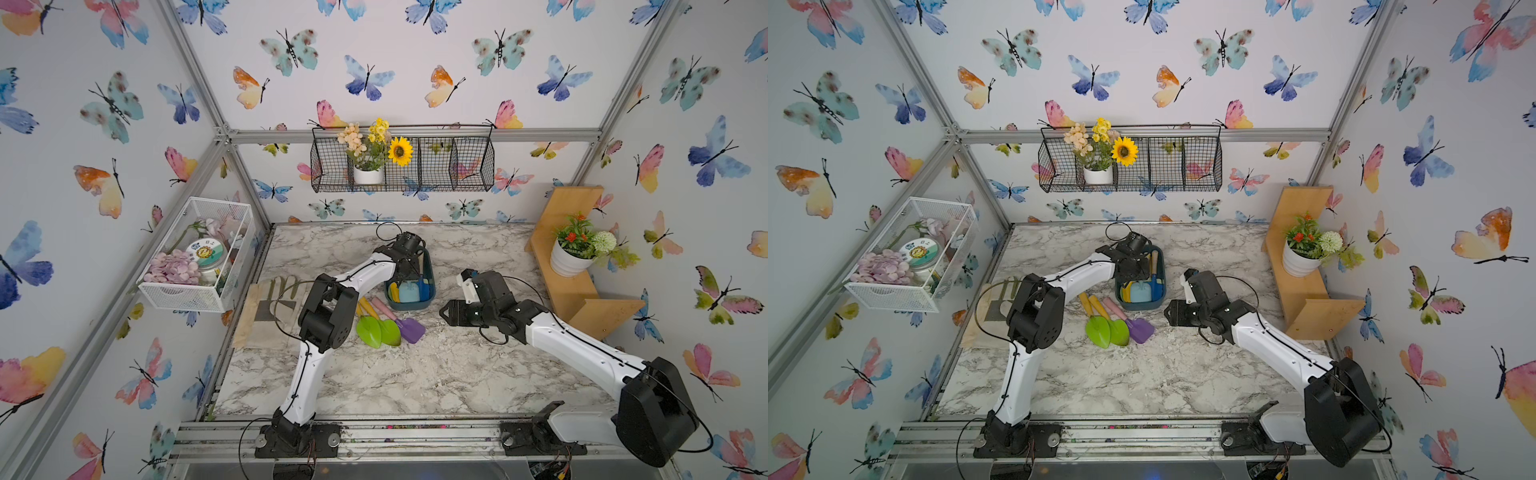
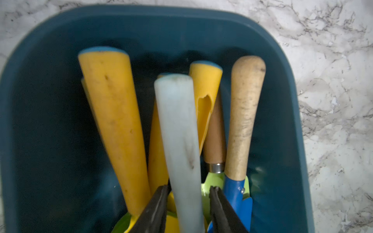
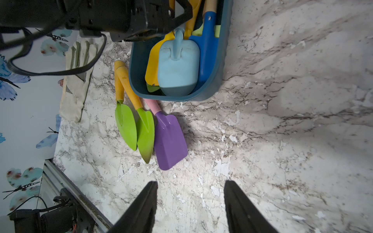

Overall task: Put the shovel into the storage box
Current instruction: Place the shovel in the storage box.

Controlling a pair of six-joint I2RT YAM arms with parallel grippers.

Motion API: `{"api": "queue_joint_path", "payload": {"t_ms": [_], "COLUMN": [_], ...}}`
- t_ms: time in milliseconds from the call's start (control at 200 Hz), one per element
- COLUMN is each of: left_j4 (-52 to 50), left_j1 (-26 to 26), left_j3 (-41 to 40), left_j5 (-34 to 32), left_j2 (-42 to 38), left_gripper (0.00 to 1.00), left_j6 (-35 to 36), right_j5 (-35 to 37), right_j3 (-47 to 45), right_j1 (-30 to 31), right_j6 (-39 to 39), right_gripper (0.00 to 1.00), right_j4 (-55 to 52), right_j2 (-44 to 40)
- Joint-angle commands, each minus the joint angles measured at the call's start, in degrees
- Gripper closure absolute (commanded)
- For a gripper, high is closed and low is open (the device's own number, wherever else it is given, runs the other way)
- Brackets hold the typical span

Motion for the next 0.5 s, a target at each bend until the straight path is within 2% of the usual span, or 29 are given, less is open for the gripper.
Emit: {"api": "queue_joint_path", "payload": {"t_ms": [0, 496], "left_j4": [0.1, 3.5], "left_j1": [-0.5, -0.5], "left_j3": [-2.3, -21.8], "left_j5": [-0.4, 3.1], "left_j2": [-6.7, -26.9], "left_gripper": [0.59, 0.59], "left_j6": [0.6, 1.5], "right_j5": [0.5, -3.6], "right_j3": [-0.4, 4.8], "right_j1": [-0.2, -0.2], "right_j6": [-0.3, -3.0], "right_gripper": [0.42, 0.40], "right_j4": [0.1, 0.7], "right_j2": [0.1, 3.8]}}
